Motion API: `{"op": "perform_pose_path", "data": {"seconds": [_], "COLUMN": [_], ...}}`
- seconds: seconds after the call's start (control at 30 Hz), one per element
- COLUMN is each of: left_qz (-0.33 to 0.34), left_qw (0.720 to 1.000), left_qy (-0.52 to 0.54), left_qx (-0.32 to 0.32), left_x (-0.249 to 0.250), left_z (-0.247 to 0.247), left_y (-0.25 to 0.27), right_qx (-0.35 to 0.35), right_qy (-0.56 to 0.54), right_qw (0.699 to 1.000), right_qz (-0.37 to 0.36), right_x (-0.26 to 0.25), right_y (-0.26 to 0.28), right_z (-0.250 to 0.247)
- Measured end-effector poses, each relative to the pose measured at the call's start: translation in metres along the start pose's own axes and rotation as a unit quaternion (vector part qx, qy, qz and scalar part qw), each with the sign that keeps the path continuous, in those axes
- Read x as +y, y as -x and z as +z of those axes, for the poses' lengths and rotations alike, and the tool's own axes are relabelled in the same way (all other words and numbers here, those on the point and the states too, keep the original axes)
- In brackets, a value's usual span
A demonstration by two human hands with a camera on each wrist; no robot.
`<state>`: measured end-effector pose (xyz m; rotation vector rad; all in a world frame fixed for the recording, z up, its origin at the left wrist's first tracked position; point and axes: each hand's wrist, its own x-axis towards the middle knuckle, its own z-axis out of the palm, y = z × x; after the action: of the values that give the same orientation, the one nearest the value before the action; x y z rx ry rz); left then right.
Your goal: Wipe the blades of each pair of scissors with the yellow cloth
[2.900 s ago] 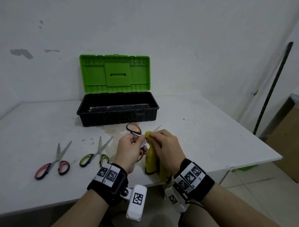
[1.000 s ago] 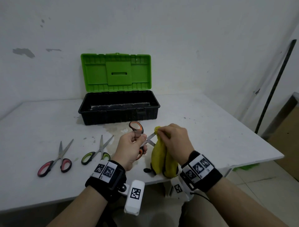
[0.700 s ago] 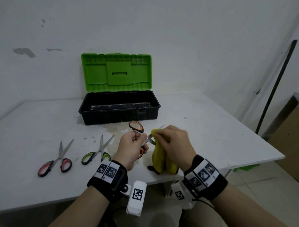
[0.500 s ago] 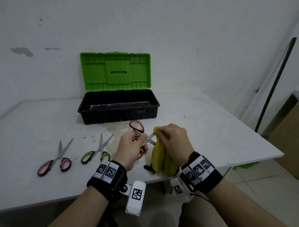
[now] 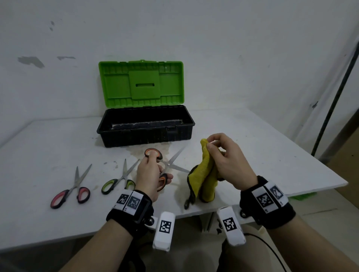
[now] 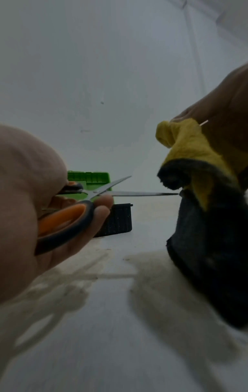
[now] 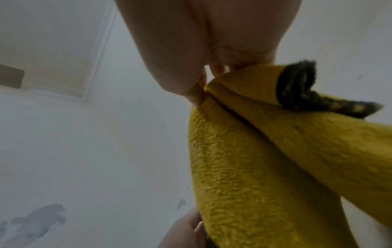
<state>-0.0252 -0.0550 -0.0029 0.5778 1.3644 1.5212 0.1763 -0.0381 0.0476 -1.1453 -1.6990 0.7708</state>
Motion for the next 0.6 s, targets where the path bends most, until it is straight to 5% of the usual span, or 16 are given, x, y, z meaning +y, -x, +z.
{"op": "perform_pose_path", "data": {"seconds": [0.27,0.4,0.6], "left_qz": [-0.016,-0.011,0.048], "left_qw": [1.0,1.0,0.997], "left_qy": [0.003,0.001,-0.05], "left_qx": [0.0,-0.003,-0.024], "left_x": [-0.005,-0.006,-0.006], "left_z": [0.002,0.006,0.008], "left_y": [-0.003,0.002,0.008], "right_qx": [-0.003,-0.072,-0.064], "right_qy": [0.0,0.108,0.203], "right_qw": [1.0,0.991,0.969], "right_qz": [-0.012,-0.04,-0.126], "right_x": [-0.013,-0.012,0.004], "right_y": [0.005,0.011,0.012], "right_z": [0.006,0.033,0.063]}}
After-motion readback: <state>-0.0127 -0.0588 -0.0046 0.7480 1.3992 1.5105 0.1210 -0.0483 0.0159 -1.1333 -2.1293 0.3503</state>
